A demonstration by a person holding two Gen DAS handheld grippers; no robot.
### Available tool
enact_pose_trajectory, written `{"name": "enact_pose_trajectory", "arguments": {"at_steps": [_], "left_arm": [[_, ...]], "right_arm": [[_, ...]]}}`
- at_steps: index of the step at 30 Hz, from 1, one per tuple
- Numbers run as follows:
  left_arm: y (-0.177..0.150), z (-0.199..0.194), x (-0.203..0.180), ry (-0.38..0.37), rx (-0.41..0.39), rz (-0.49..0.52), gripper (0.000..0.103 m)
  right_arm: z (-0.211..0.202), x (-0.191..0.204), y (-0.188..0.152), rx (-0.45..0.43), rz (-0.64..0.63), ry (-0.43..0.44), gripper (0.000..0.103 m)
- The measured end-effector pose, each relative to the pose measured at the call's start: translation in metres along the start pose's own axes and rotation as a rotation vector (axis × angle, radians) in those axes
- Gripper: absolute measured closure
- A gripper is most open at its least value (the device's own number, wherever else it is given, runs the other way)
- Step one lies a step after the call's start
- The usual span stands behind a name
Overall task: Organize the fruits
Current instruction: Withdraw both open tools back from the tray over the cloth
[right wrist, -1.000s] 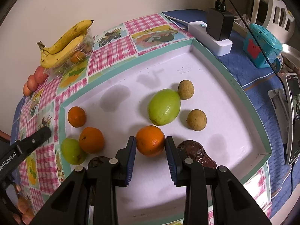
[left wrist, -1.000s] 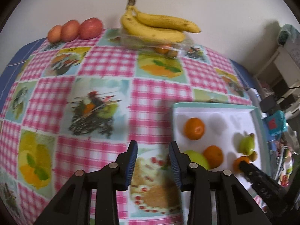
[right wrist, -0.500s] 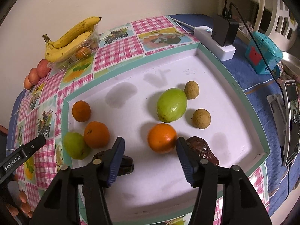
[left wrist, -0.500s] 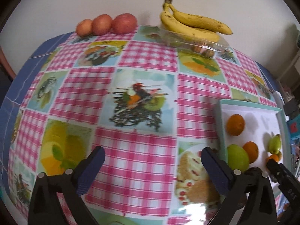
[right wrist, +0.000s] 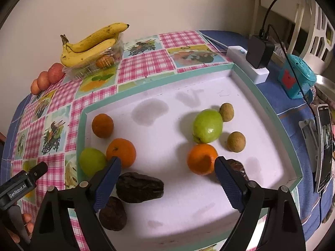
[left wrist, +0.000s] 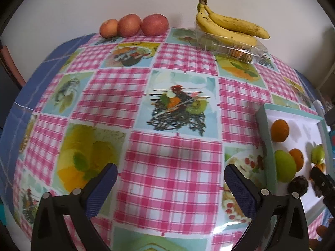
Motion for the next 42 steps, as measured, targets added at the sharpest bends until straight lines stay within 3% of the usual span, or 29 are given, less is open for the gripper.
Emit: {"name": "enact_pose_trajectory", "arguments": {"at_steps": [9, 14, 24, 42], "left_arm": [[-0.014, -0.019, 0.021, 0.165, 0.006, 0.009, 0.000], [-0.021, -0.030, 0.023, 0.174, -0.017, 0.023, 0.000], [-0.049, -0.046, 0.022, 0.173, 0.033, 0.065, 0.000], [-0.080, -0.070, 0.036, 0.190, 0.033, 0.095, 0.000]], "right_arm": [[-0.008, 0.008, -0.012, 0.013, -0.012, 0.005, 0.012], [-0.019, 0.014, -0.022, 0.014, -0.018, 0.017, 0.012], [-0.033, 0.017, -0.046, 0.032, -0.034, 0.022, 0.012], [-0.059, 0.029, -0.083, 0.025, -0.085, 0.033, 0.012]]}}
Point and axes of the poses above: each gripper's, at about its wrist camera, not at the fingertips, and z roughly the way its jaws point, x to its left, y to its top, the point moved 10 cm from there along z, roughly the way its jaws point, and after that the axes turned 11 degrees about z, right-handed, at the moved point
